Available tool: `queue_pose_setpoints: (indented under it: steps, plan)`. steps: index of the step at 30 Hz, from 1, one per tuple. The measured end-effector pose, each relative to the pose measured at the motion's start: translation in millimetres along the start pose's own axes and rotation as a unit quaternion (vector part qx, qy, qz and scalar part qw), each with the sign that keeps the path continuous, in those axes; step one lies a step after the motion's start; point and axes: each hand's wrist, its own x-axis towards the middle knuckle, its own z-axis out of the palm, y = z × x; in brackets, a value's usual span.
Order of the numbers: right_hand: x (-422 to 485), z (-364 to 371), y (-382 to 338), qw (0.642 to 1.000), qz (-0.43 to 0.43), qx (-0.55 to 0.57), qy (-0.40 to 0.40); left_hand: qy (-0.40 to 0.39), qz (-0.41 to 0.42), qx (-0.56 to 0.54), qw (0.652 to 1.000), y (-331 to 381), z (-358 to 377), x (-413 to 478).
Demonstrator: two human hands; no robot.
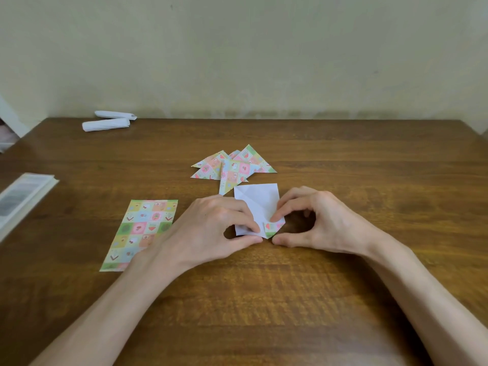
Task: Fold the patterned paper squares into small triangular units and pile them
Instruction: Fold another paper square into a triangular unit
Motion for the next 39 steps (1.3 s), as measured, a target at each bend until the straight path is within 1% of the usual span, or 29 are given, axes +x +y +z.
queue_pose_setpoints:
  steps: [6, 10, 13, 16, 18, 23, 26, 29, 35, 39]
  plan:
    - [0.6, 0.8, 0.8, 1.000, -0.007, 0.014, 0.008, -0.001, -0.010, -0.004, 1.000, -1.1, -3.2, 0.2]
    - [0.9, 2.3, 2.1, 1.000, -0.011, -0.010, 0.014, 0.020, -0.017, -0.011, 1.000, -1.0, -2.2, 1.3]
    - [2.0, 5.4, 4.5, 1.000, -0.007, -0.003, 0.025, 0.039, -0.029, -0.013, 0.999, 2.0, -0.9, 1.2]
    - [2.7, 5.7, 5.9, 0.999, 0.009, 0.014, 0.032, 0.055, -0.066, -0.039, 0.995, 4.5, -1.2, 1.5]
    - [2.9, 6.6, 6.2, 0.999, 0.018, 0.011, 0.039, 0.045, -0.102, -0.066, 0.992, 5.6, -3.2, 2.5]
    - [3.7, 8.2, 6.6, 0.997, 0.053, 0.019, 0.054, 0.016, -0.187, -0.072, 0.980, 2.5, -3.9, 4.8]
    - [3.4, 5.9, 7.7, 0.996, 0.072, 0.025, 0.053, 0.013, -0.199, -0.050, 0.979, 2.7, 0.6, 5.7]
    - [2.7, 4.4, 7.5, 0.996, 0.073, 0.034, 0.045, 0.015, -0.212, -0.054, 0.976, 6.5, 2.4, 7.7]
    - [3.6, 7.9, 4.9, 0.995, 0.081, 0.015, 0.047, 0.024, -0.252, -0.025, 0.967, 10.0, 4.2, 10.1]
    - [4.5, 8.7, 2.5, 0.993, 0.110, 0.000, 0.050, 0.024, -0.269, -0.021, 0.963, 10.6, 3.4, 10.7]
